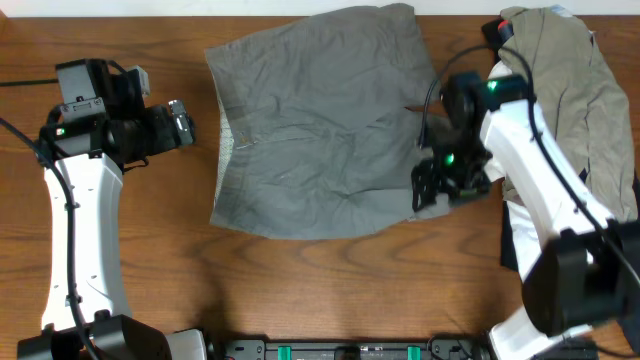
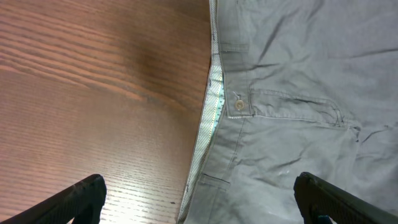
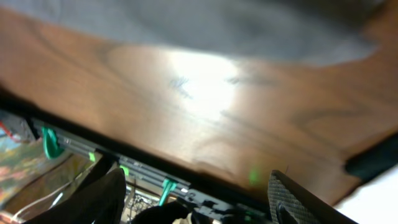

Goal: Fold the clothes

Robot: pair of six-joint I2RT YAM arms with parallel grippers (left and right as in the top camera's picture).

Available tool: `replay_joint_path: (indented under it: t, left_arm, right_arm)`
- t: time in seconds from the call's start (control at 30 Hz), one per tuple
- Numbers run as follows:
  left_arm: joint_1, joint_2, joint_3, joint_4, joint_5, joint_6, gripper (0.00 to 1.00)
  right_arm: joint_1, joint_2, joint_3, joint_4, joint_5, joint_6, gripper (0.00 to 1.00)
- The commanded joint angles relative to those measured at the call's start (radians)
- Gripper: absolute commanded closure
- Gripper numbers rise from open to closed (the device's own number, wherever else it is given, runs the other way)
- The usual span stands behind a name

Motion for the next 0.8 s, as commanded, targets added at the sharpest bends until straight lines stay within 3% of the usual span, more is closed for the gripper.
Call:
replay_joint_path:
  t: [0.0,0.33,0.53,0.77]
  left_arm:
    - [-0.004,0.011,-0.007,-0.003,0.012,0.021,0.02]
    - [-0.004,0.011,-0.007,-0.003,0.012,0.021,0.02]
    - [-0.004,0.011,-0.007,-0.003,0.012,0.021,0.02]
    - [-0.004,0.011,-0.007,-0.003,0.012,0.021,0.02]
  right_arm:
    - [0.035,-0.104,-0.109,0.032,-0.058,0.030,0.29]
    - [0.127,-0.166,-0.426,0.370,0.014,0.159,0.42]
    - [0.137,-0.165,-0.510,0.567,0.214,0.241,0.43]
    - [0.137,-0.145,-0.580,0.742,0.245,0.241,0.53]
